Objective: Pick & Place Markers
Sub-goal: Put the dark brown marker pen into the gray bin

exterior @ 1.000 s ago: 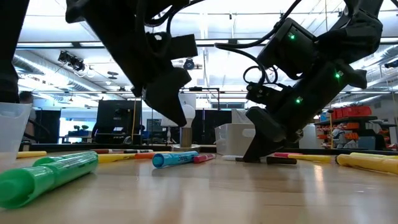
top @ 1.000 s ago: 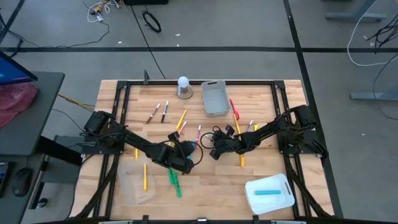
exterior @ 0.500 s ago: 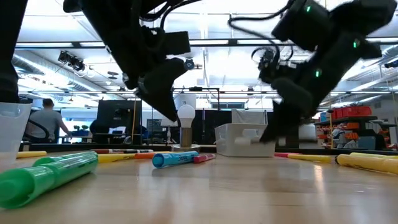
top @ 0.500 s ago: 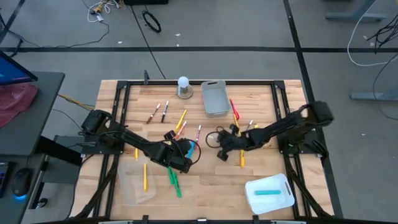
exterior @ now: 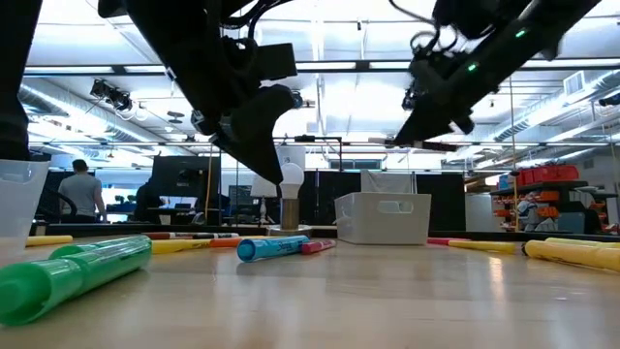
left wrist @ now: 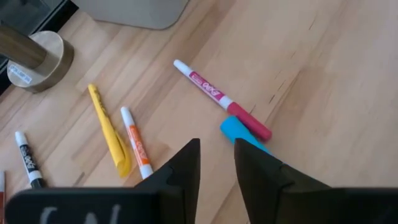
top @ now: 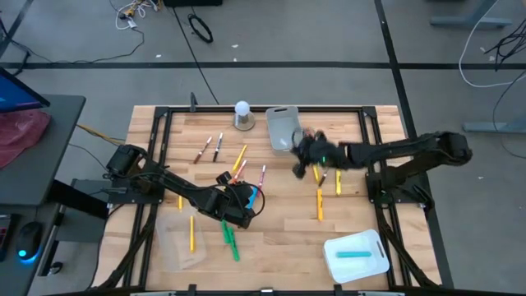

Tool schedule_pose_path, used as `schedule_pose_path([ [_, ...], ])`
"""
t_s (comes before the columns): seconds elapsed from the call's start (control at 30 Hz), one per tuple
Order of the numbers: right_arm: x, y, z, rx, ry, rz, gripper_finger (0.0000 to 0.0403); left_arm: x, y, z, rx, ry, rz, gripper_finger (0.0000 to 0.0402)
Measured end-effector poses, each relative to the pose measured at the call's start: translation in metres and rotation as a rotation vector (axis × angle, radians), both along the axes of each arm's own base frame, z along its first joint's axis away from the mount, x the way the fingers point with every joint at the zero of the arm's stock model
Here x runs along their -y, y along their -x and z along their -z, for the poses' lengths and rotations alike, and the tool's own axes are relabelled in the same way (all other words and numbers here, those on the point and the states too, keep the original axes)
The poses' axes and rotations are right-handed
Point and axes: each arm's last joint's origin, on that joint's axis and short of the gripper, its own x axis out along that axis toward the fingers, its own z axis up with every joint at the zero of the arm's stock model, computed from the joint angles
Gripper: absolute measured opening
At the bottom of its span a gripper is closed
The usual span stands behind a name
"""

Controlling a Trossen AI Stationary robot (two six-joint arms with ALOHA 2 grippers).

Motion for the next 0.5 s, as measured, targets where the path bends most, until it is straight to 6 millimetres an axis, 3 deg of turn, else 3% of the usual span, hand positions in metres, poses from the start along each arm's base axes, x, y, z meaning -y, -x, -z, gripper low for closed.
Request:
schedule_pose_path([
  [0.23,0.063,-0.009,0.011,0.131,-0.092,0.072,0.0025,-0.002,0.0,0.0,-0.002,-0.002,-0.003,0.011],
  [0.5,0.103,-0.027,0.054,0.143,-0.204,0.186,0.0024,-0.004,-0.001,0.0,0.003,-0.022,-0.016,0.0111],
])
